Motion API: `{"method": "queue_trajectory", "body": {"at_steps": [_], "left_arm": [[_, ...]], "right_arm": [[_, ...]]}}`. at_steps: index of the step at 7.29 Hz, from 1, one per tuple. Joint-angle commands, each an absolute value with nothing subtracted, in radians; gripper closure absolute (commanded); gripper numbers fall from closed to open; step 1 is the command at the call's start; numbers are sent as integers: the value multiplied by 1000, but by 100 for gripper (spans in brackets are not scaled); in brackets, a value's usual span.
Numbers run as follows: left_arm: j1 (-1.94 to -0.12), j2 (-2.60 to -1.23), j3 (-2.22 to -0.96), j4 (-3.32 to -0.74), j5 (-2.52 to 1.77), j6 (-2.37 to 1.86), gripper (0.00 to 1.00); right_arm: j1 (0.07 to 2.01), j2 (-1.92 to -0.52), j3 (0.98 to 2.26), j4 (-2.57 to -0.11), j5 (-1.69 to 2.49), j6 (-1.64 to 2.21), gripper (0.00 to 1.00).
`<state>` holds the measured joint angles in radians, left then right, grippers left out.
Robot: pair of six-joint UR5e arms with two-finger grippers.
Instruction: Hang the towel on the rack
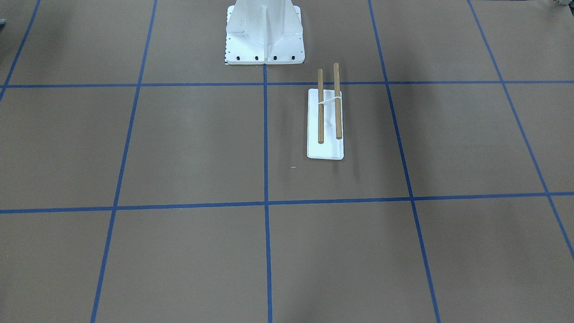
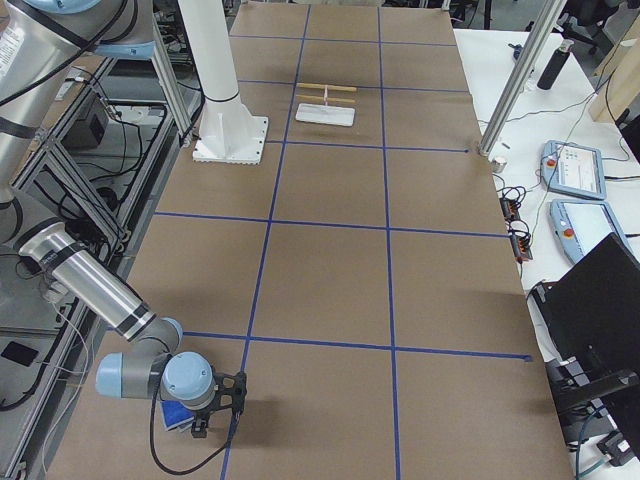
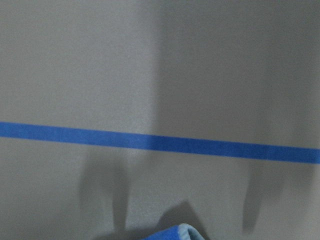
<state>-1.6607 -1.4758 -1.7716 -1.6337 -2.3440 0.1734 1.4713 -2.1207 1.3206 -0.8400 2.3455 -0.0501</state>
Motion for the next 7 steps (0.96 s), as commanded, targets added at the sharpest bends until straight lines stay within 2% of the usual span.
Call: {"method": "queue_trajectory", "body": {"at_steps": [1, 2, 7], "left_arm": [[-1661, -1476, -1772, -1634, -2344, 173, 2], [-1660, -1476, -1772, -1634, -2344, 172, 2], [-1660, -1476, -1772, -1634, -2344, 172, 2]], "right_arm": [[1471, -2117, 1307, -842, 2349, -58, 58], [1471, -2117, 1307, -841, 2352, -60, 53], [1471, -2117, 1305, -841, 2352, -61, 52]]}}
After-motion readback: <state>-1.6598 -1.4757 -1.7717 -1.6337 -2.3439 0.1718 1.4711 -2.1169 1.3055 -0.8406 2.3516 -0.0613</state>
